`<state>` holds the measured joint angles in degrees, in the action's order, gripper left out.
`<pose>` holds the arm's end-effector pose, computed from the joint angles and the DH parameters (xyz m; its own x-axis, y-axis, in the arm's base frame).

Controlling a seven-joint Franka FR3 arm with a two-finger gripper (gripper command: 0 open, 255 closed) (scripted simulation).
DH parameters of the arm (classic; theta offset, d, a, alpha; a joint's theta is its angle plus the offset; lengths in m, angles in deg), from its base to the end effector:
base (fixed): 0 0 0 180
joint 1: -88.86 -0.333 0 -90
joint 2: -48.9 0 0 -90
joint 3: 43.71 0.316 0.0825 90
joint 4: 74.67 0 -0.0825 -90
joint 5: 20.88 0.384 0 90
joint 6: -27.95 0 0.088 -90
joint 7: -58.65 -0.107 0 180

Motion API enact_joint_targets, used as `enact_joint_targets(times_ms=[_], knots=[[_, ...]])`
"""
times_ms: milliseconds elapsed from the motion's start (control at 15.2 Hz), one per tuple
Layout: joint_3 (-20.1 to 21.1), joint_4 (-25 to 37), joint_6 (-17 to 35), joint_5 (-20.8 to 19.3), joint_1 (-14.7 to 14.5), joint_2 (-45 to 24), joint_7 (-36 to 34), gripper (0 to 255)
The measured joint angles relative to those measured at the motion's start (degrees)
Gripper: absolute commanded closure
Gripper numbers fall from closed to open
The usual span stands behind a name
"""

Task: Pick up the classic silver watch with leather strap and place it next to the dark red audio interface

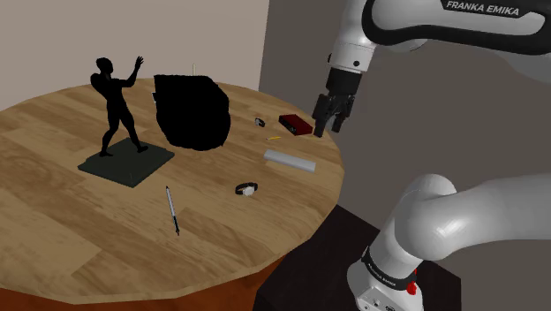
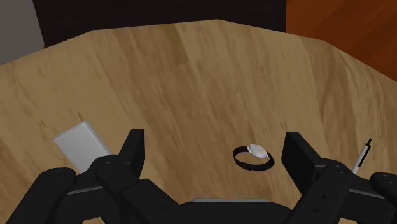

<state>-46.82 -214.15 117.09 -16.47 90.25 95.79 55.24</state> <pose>0.2940 -0.0188 0.5624 0.9909 -0.1165 -0.0676 -0.1236 -0.9859 -0.1124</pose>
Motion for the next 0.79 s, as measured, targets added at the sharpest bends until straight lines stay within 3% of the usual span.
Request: enact_joint_targets(times_ms=[264, 792], knots=[[0.10, -1.47, 4.46, -0.76, -2.01, -2.26, 4.18, 0], [1.30, -4.72, 22.08, -2.92, -9.46, -13.08, 19.04, 0]])
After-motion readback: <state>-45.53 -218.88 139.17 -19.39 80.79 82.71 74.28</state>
